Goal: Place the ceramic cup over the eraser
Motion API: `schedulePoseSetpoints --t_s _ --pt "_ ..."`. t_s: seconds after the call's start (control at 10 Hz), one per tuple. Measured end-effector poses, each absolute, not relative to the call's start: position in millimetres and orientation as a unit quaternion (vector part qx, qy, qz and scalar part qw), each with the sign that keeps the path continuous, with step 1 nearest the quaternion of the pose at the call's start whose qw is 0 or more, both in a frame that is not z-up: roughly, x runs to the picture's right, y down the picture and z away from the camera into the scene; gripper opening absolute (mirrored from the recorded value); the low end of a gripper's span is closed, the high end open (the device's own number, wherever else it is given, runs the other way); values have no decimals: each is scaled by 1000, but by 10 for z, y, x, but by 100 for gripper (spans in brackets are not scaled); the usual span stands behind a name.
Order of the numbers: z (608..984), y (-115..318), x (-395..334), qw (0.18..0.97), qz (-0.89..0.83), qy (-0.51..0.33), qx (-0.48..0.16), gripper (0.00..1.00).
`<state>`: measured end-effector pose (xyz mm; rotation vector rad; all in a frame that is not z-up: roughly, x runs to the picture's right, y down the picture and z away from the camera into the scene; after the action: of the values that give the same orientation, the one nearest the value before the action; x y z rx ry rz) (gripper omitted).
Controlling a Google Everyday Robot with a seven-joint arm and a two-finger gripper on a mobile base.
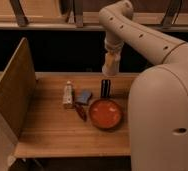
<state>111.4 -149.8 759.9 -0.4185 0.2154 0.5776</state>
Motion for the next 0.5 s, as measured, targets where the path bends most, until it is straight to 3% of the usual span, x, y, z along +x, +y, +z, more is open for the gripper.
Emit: schedulePoseSetpoints --t_s 0.5 --pt "7841 -1260 955 923 295 90 -229 0"
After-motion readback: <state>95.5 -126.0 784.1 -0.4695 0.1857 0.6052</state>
